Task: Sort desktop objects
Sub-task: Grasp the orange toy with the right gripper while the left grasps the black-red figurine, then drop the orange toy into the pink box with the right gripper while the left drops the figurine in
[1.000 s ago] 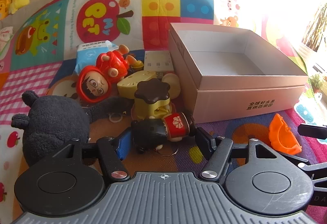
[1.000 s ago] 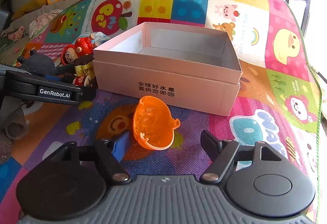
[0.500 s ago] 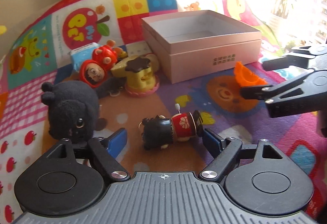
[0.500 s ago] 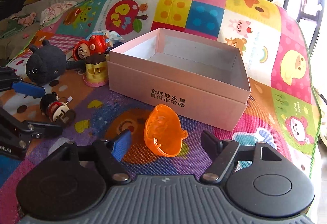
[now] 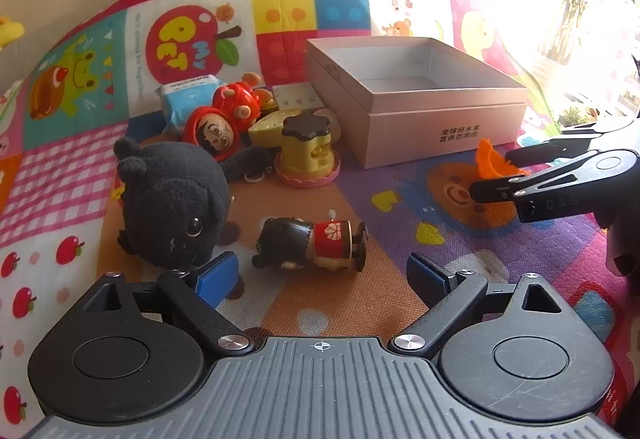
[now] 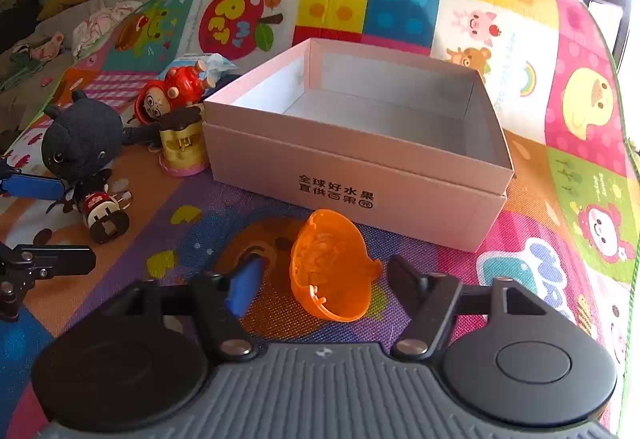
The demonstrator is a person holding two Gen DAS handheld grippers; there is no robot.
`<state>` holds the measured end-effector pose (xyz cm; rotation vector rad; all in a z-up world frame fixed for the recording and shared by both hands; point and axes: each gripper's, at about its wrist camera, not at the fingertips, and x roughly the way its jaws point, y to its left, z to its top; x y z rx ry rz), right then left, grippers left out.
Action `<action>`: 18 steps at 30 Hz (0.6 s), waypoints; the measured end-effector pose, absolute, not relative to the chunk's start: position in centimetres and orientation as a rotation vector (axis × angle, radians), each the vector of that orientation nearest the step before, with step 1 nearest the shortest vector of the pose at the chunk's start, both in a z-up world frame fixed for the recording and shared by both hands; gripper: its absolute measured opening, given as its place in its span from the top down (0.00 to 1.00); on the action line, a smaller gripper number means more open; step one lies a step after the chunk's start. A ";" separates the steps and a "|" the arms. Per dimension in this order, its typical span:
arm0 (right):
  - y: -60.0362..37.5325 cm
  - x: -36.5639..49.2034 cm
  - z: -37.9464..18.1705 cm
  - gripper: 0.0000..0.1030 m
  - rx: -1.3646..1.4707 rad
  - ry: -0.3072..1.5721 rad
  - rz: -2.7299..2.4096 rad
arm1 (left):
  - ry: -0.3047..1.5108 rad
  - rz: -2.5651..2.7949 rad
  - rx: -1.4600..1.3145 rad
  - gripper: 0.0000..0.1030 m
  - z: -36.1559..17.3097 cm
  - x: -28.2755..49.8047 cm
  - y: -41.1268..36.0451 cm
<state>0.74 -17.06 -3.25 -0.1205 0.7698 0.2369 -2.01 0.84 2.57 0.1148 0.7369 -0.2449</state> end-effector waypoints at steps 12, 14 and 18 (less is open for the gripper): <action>-18.1 -3.0 0.0 0.59 -0.130 0.755 0.336 | 0.733 -0.206 0.153 0.33 1.8 -0.2 -0.4; -17.9 -3.3 0.7 0.59 -0.128 0.747 0.332 | 0.726 -0.215 0.133 0.33 2.5 -0.6 -0.3; -16.9 -4.4 3.6 0.59 -0.126 0.650 0.323 | 0.645 -0.221 0.137 0.33 5.4 -2.0 -0.4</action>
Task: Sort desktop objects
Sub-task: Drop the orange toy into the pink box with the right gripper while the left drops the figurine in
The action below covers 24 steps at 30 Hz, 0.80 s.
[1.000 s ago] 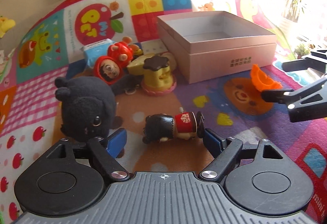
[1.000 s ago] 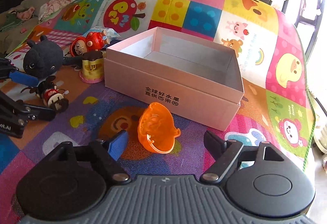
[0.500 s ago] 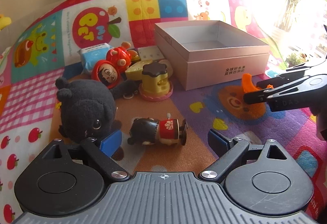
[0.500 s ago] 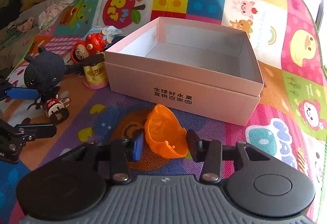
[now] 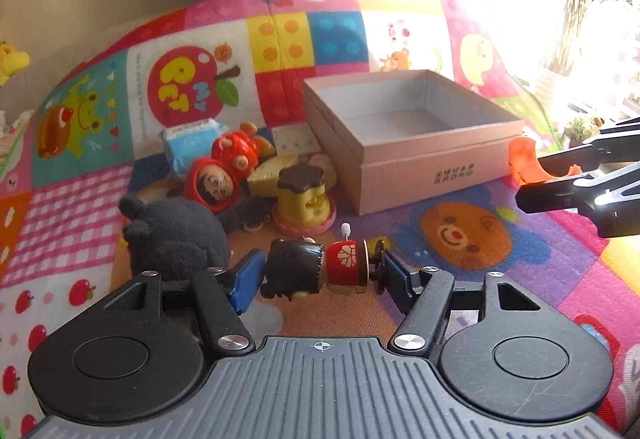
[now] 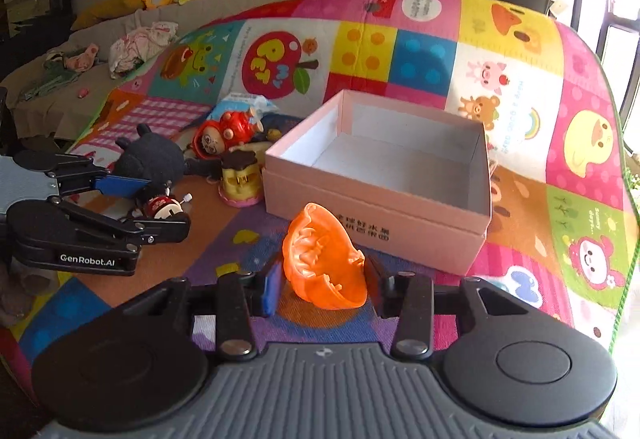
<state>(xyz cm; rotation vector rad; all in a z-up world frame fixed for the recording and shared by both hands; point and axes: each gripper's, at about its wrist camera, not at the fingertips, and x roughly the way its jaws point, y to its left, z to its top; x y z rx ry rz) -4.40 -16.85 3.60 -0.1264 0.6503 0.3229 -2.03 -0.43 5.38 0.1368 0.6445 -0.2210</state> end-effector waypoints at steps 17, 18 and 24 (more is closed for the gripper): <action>-21.0 -3.0 19.1 0.59 -0.012 0.335 0.227 | 0.330 -0.331 0.119 0.33 15.7 -1.2 -3.9; -21.4 -2.5 19.0 0.59 -0.018 0.340 0.210 | 0.320 -0.335 0.123 0.33 15.9 -0.5 -4.4; -22.9 2.8 16.5 0.59 0.051 0.427 0.187 | 0.327 -0.355 0.103 0.33 14.9 5.4 -6.5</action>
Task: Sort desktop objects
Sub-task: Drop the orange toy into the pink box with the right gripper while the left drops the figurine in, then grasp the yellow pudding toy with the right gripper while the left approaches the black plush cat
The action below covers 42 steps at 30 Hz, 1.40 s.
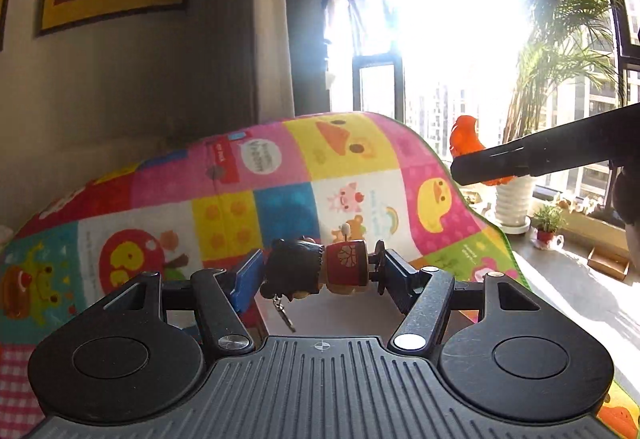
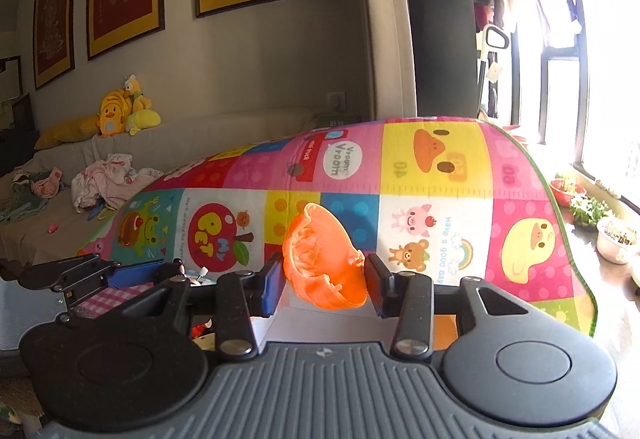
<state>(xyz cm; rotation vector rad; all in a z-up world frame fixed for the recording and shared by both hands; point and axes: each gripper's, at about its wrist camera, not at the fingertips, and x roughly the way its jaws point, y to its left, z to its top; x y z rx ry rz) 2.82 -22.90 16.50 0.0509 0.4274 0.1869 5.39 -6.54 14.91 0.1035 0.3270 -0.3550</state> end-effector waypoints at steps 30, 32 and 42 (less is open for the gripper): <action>-19.8 1.2 4.5 0.25 -0.024 0.573 0.263 | 0.626 -0.184 0.179 0.51 1.5 7.1 -1.2; -19.4 1.1 4.5 0.25 -0.039 0.570 0.272 | 0.626 -0.195 0.175 0.58 1.7 6.8 -0.9; -15.8 0.5 4.0 0.25 -0.146 0.564 0.385 | 0.657 -0.351 0.180 0.46 2.7 -0.9 -0.2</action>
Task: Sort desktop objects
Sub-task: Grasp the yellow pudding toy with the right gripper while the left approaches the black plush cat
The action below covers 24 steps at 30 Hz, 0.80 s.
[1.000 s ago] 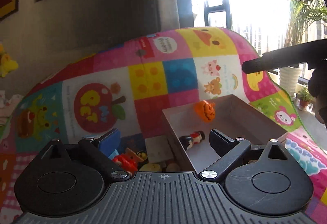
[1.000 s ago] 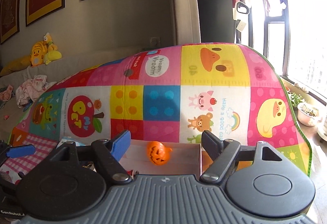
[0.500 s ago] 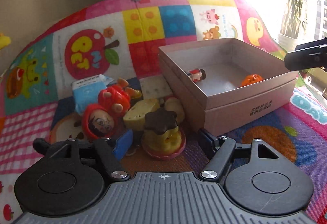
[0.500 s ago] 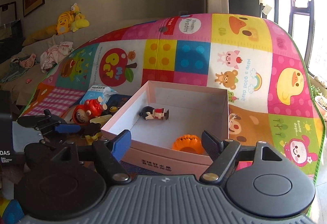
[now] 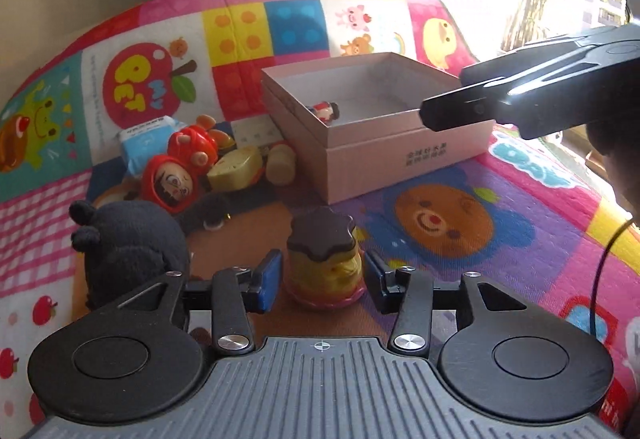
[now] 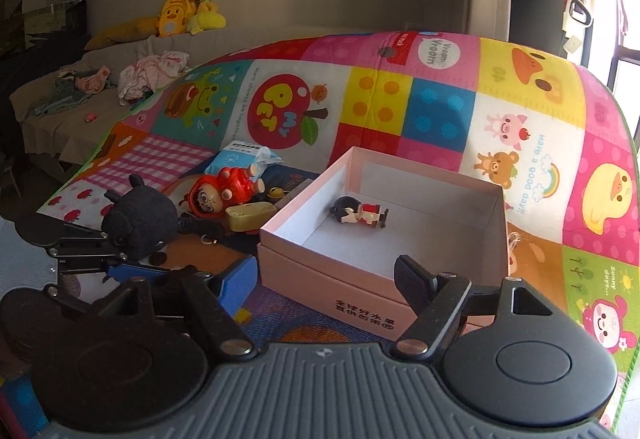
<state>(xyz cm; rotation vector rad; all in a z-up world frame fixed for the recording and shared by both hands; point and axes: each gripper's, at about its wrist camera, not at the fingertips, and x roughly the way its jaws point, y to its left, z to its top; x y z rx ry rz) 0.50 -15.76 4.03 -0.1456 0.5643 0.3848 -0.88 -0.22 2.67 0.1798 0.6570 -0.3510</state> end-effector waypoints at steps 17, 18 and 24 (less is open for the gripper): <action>-9.0 2.6 -0.4 0.46 -0.181 0.766 0.628 | 0.615 0.108 0.221 0.10 3.4 2.1 7.0; -9.1 2.7 -0.5 0.51 -0.167 0.780 0.639 | 0.602 0.111 0.207 0.11 3.9 2.2 7.1; -12.6 2.9 -0.7 0.60 -0.138 0.818 0.504 | 0.526 0.001 0.166 0.08 6.2 0.8 5.2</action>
